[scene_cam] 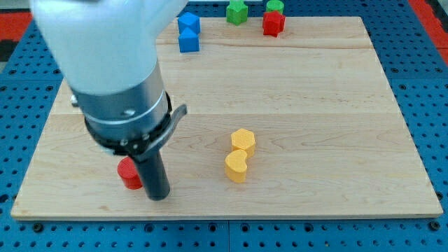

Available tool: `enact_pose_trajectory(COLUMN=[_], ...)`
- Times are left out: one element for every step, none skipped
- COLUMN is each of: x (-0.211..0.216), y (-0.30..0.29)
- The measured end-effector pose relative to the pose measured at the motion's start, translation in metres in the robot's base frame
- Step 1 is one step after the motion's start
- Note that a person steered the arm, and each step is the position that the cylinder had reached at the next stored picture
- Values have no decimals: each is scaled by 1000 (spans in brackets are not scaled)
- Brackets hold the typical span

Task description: Move the red circle closer to the red star

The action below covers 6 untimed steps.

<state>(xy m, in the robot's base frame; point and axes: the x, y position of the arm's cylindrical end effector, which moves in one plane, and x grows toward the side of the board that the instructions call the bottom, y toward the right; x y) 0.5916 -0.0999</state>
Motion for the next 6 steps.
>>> enact_pose_trajectory(x=[-6,-41,-78,-118,-120,-98], y=[-44,-51,-51,-51,-23,-1])
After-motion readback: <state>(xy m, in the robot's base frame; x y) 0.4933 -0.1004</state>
